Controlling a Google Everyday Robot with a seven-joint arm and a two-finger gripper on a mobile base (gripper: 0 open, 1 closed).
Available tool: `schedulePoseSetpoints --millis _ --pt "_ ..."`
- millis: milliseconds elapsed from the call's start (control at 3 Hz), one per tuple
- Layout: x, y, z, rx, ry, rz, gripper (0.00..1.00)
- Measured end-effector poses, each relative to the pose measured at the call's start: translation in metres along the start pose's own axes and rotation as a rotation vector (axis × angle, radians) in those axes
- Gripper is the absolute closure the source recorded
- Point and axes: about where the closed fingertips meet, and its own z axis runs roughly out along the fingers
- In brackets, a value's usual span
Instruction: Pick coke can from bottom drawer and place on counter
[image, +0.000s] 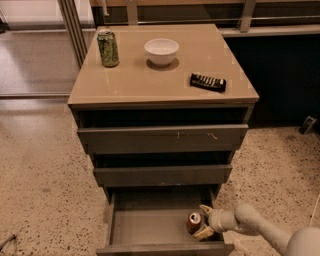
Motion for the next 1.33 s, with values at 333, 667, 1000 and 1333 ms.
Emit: schedulePoseSetpoints --millis 333,667,1000,1333 --pt "-0.001 -0.001 0.016 -0.017 -0.021 0.0 0.39" --pt "-0.001 -0.002 0.016 -0.017 -0.021 0.0 0.62" --pt "-0.001 -0.001 0.016 -0.017 -0.021 0.0 0.85" --pt "-0.032 0.006 0.008 -0.069 -0.061 -0.039 1.0"
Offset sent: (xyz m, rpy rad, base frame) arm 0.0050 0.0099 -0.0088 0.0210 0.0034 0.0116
